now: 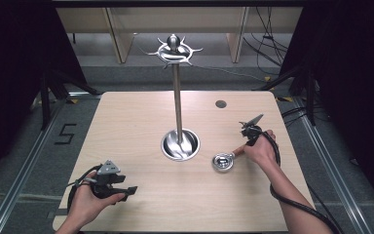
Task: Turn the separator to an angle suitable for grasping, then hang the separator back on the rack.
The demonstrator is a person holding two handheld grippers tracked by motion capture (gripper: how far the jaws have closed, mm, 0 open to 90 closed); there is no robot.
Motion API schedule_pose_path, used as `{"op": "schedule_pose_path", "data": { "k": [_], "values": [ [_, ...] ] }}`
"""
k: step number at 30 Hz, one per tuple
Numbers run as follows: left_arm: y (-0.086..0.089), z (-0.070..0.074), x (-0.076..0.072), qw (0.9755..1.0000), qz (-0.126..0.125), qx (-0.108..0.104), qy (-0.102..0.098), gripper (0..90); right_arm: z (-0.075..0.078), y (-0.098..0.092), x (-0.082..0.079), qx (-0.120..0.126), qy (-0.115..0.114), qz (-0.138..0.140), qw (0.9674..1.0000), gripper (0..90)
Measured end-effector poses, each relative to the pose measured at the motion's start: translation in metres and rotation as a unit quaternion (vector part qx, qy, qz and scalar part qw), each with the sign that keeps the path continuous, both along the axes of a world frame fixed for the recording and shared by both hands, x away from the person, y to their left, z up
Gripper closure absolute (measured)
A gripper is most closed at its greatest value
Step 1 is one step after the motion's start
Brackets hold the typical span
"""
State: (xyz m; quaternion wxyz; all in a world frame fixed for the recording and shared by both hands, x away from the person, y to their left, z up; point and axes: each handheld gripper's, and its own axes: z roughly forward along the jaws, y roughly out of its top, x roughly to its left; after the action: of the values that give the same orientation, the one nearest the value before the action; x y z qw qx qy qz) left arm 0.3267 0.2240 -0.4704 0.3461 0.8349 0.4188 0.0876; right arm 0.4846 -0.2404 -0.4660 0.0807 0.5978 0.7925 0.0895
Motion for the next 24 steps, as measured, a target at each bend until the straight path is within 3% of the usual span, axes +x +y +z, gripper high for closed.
{"op": "schedule_pose_path", "data": {
  "k": [4,5,7,10,12,15,20,22,24],
  "values": [
    [-0.001,0.000,0.001,1.0000,0.003,-0.004,-0.003,35.2,0.004,0.000,0.003,0.018,-0.008,-0.009,0.9998,77.4],
    [-0.001,0.000,0.001,1.0000,0.002,-0.004,-0.003,35.2,0.007,0.000,0.001,0.018,-0.023,-0.030,0.9991,74.0],
    [-0.001,0.000,0.002,1.0000,0.002,-0.004,-0.001,35.2,0.012,-0.003,0.000,0.031,-0.021,-0.048,0.9982,68.1],
    [-0.002,0.000,0.003,1.0000,0.000,0.001,-0.001,35.2,0.016,-0.005,-0.002,0.074,-0.020,-0.098,0.9922,63.3],
    [-0.002,-0.001,0.002,1.0000,0.001,0.000,-0.002,35.2,0.019,-0.004,-0.002,0.084,-0.010,-0.119,0.9893,61.6],
    [-0.001,-0.001,0.001,1.0000,-0.001,0.002,0.002,35.2,0.021,-0.001,-0.002,0.096,0.002,-0.133,0.9865,50.0],
    [-0.001,0.001,0.000,1.0000,-0.003,-0.006,-0.004,35.2,0.021,0.007,-0.001,0.090,0.008,-0.148,0.9849,43.1],
    [0.000,0.000,0.001,1.0000,0.000,-0.003,-0.001,35.2,0.020,0.007,0.000,0.081,0.015,-0.145,0.9860,41.9],
    [0.000,-0.001,0.001,1.0000,0.003,-0.002,-0.002,35.2,0.021,0.012,0.003,0.089,0.020,-0.184,0.9786,40.0]
  ]
}}
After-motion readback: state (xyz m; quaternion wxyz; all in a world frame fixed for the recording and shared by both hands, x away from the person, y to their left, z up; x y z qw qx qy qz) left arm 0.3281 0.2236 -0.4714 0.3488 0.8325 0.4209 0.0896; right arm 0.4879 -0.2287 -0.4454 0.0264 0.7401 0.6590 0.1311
